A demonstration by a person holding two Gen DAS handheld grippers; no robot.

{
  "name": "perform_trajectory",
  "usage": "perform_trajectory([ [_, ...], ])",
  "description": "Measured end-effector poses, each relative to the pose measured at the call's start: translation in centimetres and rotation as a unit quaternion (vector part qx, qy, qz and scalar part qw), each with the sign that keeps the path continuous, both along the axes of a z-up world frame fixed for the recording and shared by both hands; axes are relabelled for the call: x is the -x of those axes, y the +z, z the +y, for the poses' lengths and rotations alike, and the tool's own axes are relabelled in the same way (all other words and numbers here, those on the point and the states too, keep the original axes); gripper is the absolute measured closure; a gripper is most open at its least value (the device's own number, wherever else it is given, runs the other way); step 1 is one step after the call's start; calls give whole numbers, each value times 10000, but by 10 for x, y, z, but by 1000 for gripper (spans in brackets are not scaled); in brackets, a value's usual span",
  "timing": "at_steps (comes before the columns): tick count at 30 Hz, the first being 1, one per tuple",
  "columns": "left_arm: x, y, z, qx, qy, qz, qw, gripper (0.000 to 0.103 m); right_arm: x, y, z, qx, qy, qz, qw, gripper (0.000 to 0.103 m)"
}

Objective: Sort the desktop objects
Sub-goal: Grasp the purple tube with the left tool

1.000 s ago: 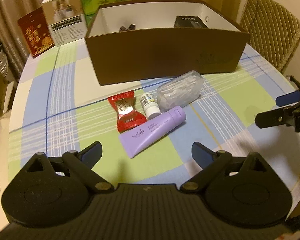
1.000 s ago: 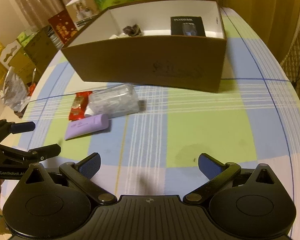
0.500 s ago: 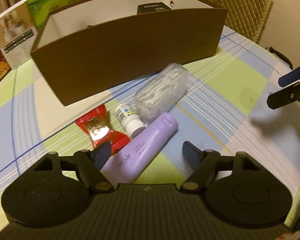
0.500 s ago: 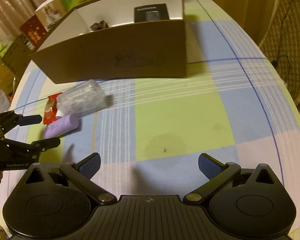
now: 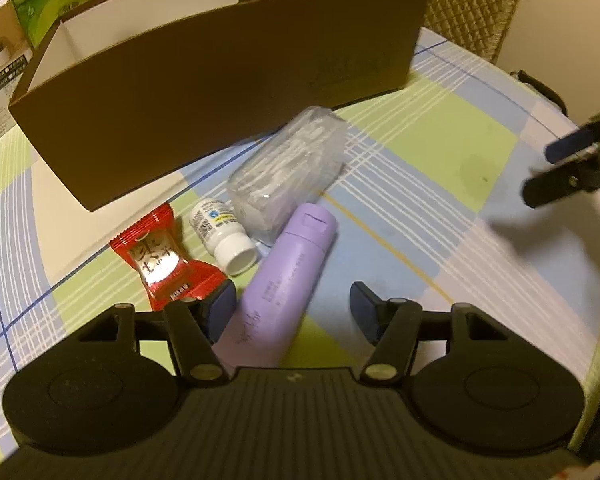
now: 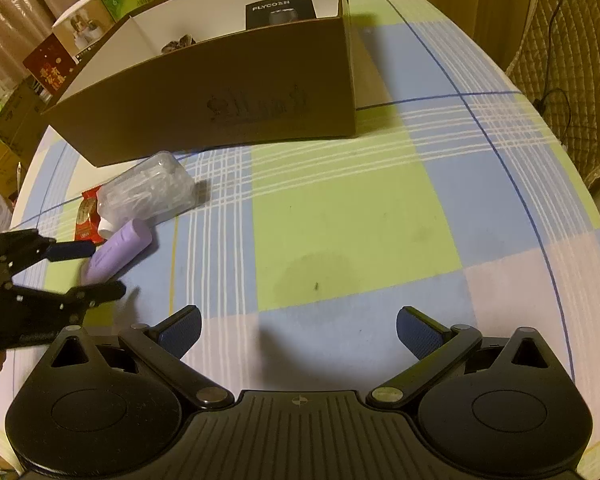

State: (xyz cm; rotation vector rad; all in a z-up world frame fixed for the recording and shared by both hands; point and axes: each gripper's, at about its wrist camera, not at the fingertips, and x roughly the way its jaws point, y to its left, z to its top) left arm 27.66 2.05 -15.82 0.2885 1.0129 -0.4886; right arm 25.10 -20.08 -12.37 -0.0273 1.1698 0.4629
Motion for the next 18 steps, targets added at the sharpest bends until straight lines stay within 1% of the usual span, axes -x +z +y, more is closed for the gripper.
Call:
perform_trajectory([
  [1,-4,-1,1,30,37,43,10000,56,0,0,0,0,-7,-4,10000,2],
  [3,-10,-2,2,98,139,139,9998,60,0,0,-2,7,-28,-2,10000,2],
  [5,-13,-3,2,132,168,162,9996,61,-1,0,-4,23,-68,4,10000,2],
  [10,-1,-3,-2,120,220,186,9995,72,-2,-3,-9,30,-160,45,9999,2],
  [14,11,-3,-4,181,355,267,9989,73,-2,-5,-10,29,-169,71,9998,2],
  [18,12,-3,-9,169,456,254,9985,72,-2,-4,-8,18,-135,56,9999,2],
])
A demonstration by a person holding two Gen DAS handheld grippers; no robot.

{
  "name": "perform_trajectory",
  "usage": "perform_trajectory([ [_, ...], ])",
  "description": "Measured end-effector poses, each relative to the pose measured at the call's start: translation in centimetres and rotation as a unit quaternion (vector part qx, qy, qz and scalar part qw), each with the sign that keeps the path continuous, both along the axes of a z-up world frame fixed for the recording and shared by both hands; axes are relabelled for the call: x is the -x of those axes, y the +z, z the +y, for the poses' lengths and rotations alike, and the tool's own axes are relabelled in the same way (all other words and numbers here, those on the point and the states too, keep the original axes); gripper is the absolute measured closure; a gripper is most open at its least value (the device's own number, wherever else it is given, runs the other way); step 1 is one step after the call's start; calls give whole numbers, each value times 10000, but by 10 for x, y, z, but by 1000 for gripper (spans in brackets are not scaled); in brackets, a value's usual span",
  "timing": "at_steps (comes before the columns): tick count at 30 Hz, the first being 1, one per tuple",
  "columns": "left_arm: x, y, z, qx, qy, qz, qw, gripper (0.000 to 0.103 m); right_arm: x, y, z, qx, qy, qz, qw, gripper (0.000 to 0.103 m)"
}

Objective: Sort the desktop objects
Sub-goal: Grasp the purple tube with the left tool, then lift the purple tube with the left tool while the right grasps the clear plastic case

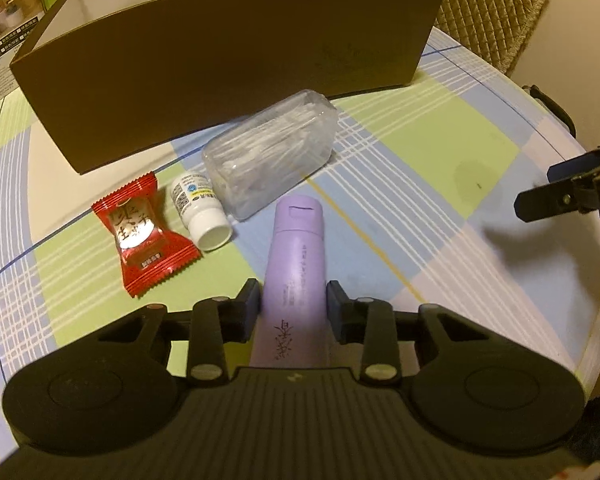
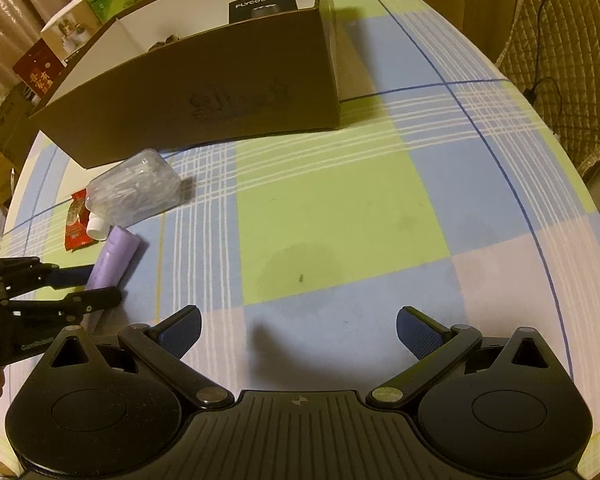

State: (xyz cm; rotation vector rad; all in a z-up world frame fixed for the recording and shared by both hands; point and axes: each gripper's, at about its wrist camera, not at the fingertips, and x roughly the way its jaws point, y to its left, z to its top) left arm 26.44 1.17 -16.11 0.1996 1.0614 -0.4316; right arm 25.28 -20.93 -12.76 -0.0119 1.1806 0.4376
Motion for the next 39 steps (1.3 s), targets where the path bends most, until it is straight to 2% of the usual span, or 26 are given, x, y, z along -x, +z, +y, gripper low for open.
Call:
perform_trajectory([
  [6,-13,-1,-12,-19,63,-20,10000,73,2,2,0,-27,21,-17,10000,2],
  [12,-1,-2,-12,-31,111,-37,9999,75,3,2,-1,-59,12,-21,10000,2],
  [21,29,0,24,-221,832,54,9963,75,5,0,16,-137,285,11,9995,2],
  [25,37,0,52,-277,1359,87,9903,75,5,0,34,-197,515,-36,9985,2],
  [31,33,1,93,-322,2149,44,9761,75,3,3,75,-313,1024,-267,9939,2],
  [34,28,2,107,-332,2436,-7,9693,75,1,5,96,-392,1222,-439,9908,2],
  [39,20,2,121,-308,2695,-32,9625,75,-8,5,128,-445,1392,-697,9868,2],
])
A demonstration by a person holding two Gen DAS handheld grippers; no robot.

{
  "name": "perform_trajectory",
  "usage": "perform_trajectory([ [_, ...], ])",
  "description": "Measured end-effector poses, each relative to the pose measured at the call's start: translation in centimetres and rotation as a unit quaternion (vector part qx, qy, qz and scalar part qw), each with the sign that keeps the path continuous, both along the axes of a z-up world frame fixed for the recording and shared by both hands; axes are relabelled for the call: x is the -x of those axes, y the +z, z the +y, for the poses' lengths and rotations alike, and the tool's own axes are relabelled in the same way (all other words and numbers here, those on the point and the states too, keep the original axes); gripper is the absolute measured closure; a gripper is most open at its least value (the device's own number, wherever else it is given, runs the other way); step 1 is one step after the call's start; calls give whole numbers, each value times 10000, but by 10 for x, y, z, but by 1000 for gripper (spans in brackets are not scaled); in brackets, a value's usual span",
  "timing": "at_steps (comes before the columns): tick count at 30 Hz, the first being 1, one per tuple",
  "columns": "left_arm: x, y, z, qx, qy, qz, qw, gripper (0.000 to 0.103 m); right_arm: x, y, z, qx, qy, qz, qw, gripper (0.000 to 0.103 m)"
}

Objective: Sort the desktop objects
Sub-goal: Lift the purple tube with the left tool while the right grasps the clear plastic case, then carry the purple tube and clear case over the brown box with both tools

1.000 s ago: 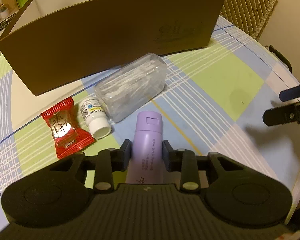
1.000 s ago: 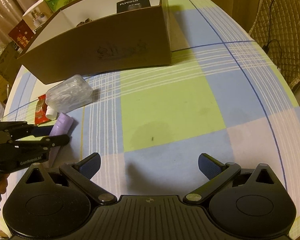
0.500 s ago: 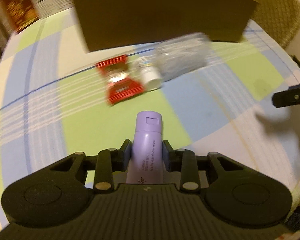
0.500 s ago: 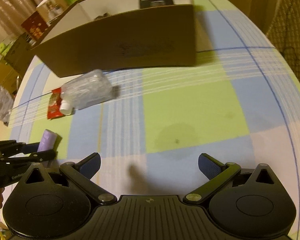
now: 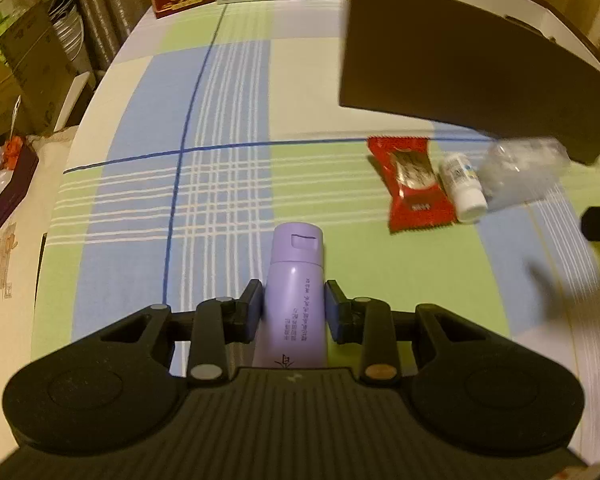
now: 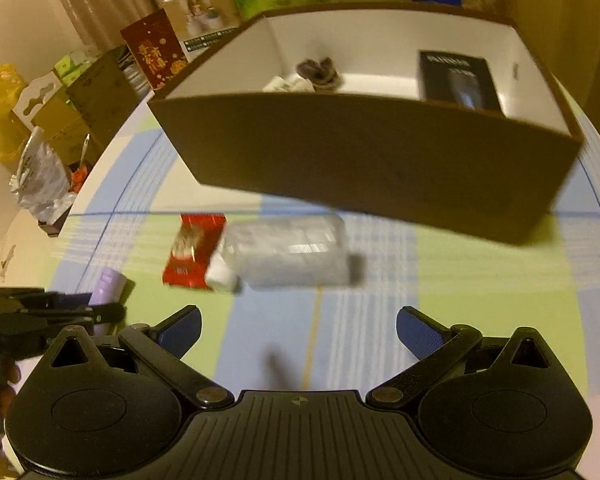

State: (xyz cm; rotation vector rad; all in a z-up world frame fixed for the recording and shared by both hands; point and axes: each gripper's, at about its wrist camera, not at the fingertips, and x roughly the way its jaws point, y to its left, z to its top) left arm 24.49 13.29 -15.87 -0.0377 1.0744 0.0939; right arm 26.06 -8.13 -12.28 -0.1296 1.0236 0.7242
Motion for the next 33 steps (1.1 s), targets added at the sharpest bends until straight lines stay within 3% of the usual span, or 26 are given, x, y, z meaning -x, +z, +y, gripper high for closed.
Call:
perform_trajectory([
  [13,-7,0,1,-11,11,-76,10000,74,-20,-21,48,331,-100,-301,9989,3],
  [15,-9,-1,1,-19,21,-89,10000,74,-22,-26,51,410,-87,-340,9985,5],
  [17,-10,-1,0,-26,13,-99,9999,74,-24,-30,54,494,-77,-347,9981,17],
  [18,-10,-2,0,-31,4,-103,9999,74,-25,-33,54,507,-69,-323,9982,18],
  [23,-12,-2,0,-30,-35,-118,9999,73,-24,-33,52,561,-21,-398,9976,19],
  [33,-5,-2,-1,20,-67,-177,9998,75,-10,-26,12,496,-85,-99,9987,19],
])
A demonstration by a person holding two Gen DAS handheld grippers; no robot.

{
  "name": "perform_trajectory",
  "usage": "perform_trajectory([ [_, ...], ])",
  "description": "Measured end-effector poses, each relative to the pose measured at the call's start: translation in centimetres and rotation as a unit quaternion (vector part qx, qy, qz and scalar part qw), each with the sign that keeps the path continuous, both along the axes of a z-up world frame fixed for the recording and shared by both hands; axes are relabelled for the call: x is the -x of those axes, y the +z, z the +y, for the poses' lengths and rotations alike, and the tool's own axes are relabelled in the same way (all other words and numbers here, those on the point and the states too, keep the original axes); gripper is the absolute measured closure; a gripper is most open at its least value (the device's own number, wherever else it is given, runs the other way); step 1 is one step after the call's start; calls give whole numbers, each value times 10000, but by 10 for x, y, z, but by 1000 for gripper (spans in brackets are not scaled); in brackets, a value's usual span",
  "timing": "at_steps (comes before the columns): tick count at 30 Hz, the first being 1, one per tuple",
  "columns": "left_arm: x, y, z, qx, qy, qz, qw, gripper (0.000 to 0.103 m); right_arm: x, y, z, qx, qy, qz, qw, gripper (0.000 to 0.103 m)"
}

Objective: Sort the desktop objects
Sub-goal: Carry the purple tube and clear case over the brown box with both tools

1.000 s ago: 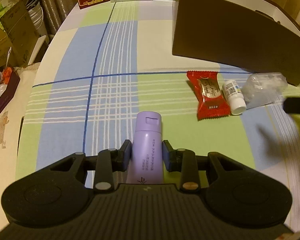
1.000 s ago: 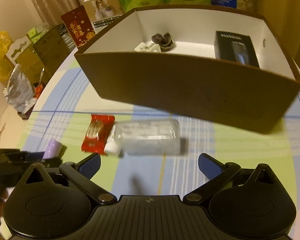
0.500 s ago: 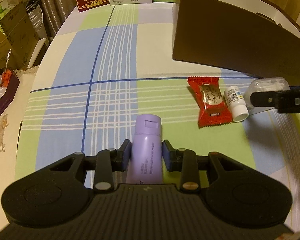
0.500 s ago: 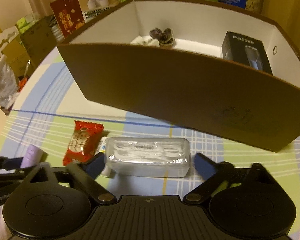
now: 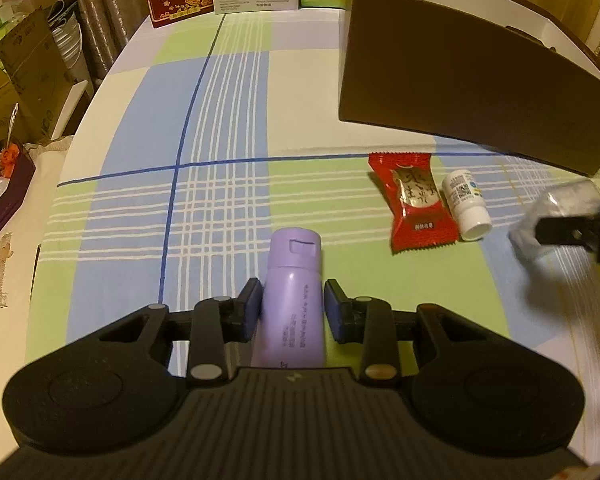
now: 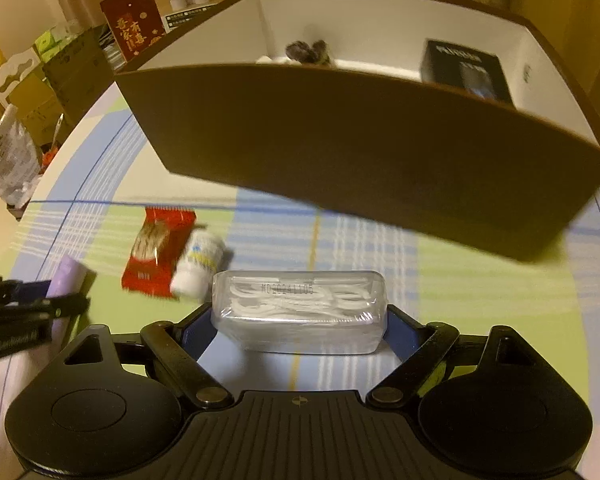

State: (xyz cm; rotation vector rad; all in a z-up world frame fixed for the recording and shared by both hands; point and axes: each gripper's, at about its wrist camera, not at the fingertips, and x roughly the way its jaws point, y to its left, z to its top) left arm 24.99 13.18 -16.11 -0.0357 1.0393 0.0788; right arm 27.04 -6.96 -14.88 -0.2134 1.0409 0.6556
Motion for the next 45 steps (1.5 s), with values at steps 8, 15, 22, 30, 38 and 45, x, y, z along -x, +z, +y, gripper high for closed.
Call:
perform_trajectory([
  [8,18,3,-23,62,-249,114,9996,76,20,6,-44,-125,-244,190,9994,19],
  [15,26,8,-42,179,-498,173,9985,76,32,15,-67,-187,-380,142,9990,19],
  [22,35,26,-54,259,-660,-25,9975,76,41,27,-80,-294,-451,41,9985,19],
  [30,44,43,-62,252,-775,-244,9964,76,51,38,-86,-403,-430,-47,9983,19],
  [38,51,55,-69,265,-836,-387,9954,76,57,45,-91,-502,-385,-117,9979,19],
  [45,54,67,-76,292,-932,-524,9938,76,62,52,-92,-582,-342,-171,9976,19],
])
